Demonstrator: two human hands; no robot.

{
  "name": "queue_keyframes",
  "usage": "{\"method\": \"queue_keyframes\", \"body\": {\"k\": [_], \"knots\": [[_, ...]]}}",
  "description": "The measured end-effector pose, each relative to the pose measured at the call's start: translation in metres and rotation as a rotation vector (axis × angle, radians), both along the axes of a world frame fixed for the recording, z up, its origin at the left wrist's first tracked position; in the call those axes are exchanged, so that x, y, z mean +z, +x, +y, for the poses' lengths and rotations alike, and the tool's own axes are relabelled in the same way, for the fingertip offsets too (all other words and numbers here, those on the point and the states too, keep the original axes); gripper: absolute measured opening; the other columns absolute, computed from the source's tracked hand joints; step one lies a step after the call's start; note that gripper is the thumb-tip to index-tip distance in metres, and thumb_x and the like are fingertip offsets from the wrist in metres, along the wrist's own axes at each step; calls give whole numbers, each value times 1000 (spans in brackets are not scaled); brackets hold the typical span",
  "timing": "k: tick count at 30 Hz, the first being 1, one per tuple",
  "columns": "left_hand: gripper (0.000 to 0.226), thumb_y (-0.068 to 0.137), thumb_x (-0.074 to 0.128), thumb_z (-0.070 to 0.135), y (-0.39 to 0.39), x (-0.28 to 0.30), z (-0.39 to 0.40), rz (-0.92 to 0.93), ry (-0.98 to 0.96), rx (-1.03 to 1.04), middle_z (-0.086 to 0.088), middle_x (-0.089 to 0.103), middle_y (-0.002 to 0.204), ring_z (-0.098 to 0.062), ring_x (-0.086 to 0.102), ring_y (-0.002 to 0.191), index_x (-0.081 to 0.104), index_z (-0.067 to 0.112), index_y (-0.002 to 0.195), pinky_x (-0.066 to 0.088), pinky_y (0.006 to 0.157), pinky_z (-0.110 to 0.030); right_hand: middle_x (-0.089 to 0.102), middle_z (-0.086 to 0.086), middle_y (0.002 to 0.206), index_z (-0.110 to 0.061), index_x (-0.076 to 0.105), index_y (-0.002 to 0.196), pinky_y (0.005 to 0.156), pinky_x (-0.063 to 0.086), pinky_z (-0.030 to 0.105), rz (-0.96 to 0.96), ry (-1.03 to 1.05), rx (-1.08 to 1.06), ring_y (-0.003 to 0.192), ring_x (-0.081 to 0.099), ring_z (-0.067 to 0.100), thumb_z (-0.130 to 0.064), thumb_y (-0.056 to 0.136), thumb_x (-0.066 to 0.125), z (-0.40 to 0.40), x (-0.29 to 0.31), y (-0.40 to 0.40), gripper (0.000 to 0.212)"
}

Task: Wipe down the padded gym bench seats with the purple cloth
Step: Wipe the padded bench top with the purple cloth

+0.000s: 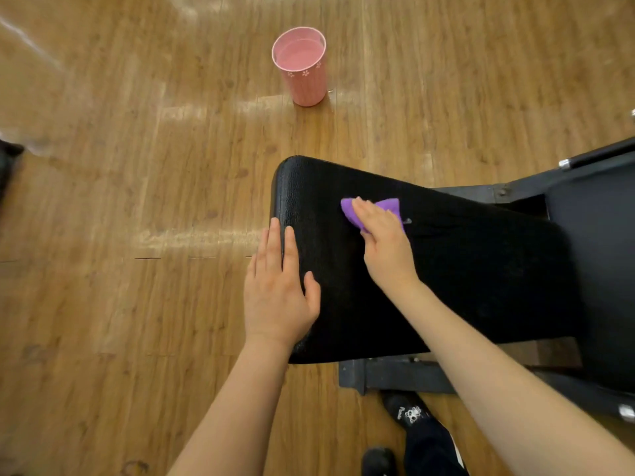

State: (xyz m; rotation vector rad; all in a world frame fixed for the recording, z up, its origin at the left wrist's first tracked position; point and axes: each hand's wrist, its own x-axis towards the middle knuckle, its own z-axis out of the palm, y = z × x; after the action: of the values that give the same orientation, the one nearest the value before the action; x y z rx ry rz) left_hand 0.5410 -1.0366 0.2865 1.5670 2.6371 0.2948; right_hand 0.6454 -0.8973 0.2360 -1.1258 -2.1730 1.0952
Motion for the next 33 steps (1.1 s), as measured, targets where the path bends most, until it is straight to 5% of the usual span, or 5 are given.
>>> {"method": "queue_keyframes", "body": {"k": [7,12,21,25,33], "knots": [[65,83,40,29,-2,0,-1,4,3,1,-24,34,149,-38,38,135,41,-5,139,45,99,-53,53,1,132,-11,44,134,105,39,46,47,34,96,126,47,17,9,82,51,-81,-11,58,56],[65,83,41,29,-1,0,-1,0,14,1,-24,35,148,-38,39,134,42,-5,139,45,100,-51,50,3,133,-6,51,130,110,24,14,91,63,-17,128,45,21,9,85,50,-26,7,29,47],[66,81,42,29,-2,0,-1,2,8,-1,-24,36,148,-38,41,134,43,-4,138,46,99,-51,47,13,140,-3,50,133,109,21,25,32,37,60,134,38,27,11,87,41,31,18,-52,49],[66,81,41,29,-1,0,0,-10,10,1,-24,36,148,-38,41,133,44,-5,138,47,96,-52,58,12,128,-3,56,126,105,37,45,65,126,119,122,52,28,9,80,47,-21,10,-12,48],[63,82,38,26,-1,0,0,18,-3,-2,-25,36,148,-39,46,128,44,-5,138,49,94,-51,54,-1,133,-13,46,132,114,22,28,70,44,207,134,35,3,-4,86,39,-110,-16,96,48]]}}
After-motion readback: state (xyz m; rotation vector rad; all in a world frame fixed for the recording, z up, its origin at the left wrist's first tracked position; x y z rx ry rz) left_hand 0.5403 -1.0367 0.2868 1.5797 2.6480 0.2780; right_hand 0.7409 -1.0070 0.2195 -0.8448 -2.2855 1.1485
